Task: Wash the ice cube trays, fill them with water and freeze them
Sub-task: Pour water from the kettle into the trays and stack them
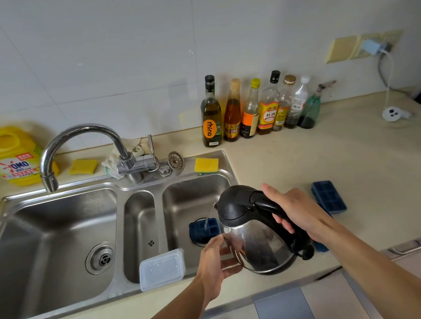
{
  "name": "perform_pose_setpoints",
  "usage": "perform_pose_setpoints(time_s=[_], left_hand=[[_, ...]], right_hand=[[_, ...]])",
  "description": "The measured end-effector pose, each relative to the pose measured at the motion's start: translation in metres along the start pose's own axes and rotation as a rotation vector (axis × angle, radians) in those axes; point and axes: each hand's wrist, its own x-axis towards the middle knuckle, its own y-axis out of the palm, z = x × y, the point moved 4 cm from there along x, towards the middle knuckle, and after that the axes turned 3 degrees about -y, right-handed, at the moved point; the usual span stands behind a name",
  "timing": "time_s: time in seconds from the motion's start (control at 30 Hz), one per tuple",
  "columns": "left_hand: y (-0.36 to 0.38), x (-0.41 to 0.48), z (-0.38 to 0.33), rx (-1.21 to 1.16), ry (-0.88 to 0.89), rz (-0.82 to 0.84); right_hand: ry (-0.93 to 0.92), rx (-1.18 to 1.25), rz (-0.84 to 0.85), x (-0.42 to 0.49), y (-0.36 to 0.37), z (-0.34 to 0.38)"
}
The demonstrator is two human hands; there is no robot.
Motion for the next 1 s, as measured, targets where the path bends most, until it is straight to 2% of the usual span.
perform_pose_setpoints(time_s=[0.53,1.0], left_hand=[[0.012,0.009,0.0,0.004,-0.033,-0.039],[0.016,0.012,-0.012,0.012,-0.029,-0.009]], right_hand=[[0.01,-0.007,-0.03,-0.004,-0.013,0.0],[0.025,-0.01,-0.055,0.004,-0.017,0.005]])
